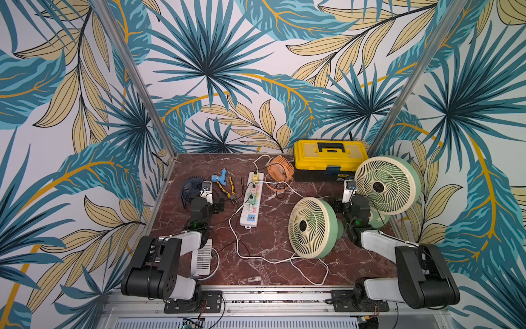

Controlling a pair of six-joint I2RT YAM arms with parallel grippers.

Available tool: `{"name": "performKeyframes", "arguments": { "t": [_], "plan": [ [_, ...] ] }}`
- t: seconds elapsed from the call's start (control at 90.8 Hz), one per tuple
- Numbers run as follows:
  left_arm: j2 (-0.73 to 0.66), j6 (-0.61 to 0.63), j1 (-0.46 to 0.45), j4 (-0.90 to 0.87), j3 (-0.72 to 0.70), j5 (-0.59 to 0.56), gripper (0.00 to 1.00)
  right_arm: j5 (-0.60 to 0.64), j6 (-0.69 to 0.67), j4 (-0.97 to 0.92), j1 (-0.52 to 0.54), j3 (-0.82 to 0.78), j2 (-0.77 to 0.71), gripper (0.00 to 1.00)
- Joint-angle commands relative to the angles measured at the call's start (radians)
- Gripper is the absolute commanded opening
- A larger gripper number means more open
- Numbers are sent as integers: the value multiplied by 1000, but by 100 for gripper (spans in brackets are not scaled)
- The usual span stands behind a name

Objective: Unplug the desk fan from the power strip
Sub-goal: Adjust the socket at the center of the board.

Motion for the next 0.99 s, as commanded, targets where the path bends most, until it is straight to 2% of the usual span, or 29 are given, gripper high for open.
{"name": "performKeyframes", "arguments": {
  "t": [0.0,0.132,0.342,0.617,0.782,0.98],
  "plan": [
    [-69,-18,-10,-151,41,-30,100,8,36,-279,15,88,-97,100],
    [-152,-65,-26,-243,58,-55,100,28,115,-552,46,228,-177,99],
    [-257,-155,-46,-375,101,-49,100,110,266,-933,163,471,-189,100],
    [-336,-311,-89,-646,210,41,100,202,426,-1077,446,656,-93,99],
    [-362,-368,-94,-788,251,119,100,224,490,-1118,616,775,76,100],
    [-432,-379,-96,-848,240,110,100,263,584,-1088,759,871,271,99]
  ]
}}
